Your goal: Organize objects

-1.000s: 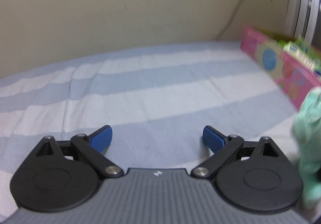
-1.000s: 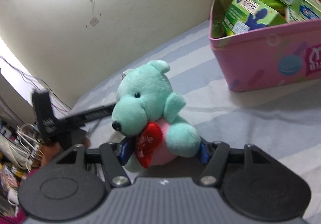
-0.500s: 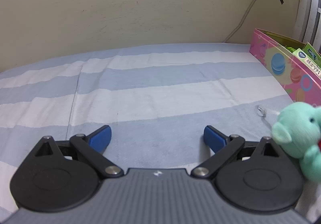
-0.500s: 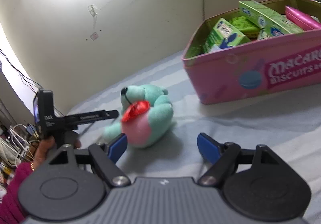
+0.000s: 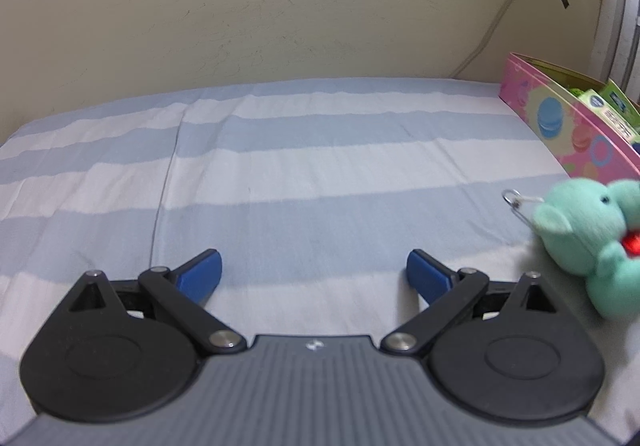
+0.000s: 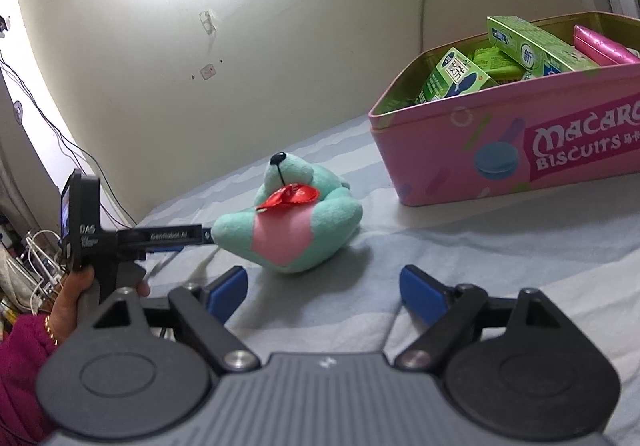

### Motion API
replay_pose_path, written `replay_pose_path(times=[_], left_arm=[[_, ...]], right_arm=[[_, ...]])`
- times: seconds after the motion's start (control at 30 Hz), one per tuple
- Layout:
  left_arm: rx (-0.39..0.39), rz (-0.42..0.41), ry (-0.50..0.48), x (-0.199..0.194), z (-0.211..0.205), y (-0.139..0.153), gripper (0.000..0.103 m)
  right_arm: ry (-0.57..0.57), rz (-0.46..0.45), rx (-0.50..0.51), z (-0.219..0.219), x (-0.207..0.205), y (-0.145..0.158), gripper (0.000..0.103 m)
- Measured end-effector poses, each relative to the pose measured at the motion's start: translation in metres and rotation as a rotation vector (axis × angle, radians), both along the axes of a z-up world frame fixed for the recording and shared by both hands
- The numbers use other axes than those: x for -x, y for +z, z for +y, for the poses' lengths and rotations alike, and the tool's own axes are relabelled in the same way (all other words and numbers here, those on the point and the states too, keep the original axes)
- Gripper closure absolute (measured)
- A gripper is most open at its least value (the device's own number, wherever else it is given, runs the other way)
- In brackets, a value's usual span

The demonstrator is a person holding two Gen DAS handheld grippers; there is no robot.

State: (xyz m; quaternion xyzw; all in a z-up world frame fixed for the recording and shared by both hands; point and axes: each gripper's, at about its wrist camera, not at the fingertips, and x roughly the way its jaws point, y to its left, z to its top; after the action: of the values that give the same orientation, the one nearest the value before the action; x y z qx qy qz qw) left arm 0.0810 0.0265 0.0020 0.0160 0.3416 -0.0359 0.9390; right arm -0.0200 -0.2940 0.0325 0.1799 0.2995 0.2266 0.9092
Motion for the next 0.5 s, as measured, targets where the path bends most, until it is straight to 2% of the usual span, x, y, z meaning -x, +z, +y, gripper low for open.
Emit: replay_pose_path(times=[0.2, 0.43, 0.47, 0.5], left_arm=[[0.018, 0.017, -0.071, 0.017, -0.017, 0.004, 0.003], [-0.055, -0.001, -0.067, 0.027, -0.04, 0.015, 0.003], [-0.059, 0.0, -0.063, 0.027, -0.041, 0.016, 0.003], [-0.064, 0.002, -0.059, 0.028, -0.043, 0.017, 0.003]], right_arm=[[0.014, -0.003, 0.002, 0.001, -0.002, 0.0, 0.016], [0.024, -0.003, 0.001, -0.001, -0.002, 0.0, 0.015], [-0.053, -0.003, -0.003, -0.001, -0.002, -0.001, 0.014], [-0.053, -0.002, -0.005, -0.002, -0.002, -0.001, 0.014]])
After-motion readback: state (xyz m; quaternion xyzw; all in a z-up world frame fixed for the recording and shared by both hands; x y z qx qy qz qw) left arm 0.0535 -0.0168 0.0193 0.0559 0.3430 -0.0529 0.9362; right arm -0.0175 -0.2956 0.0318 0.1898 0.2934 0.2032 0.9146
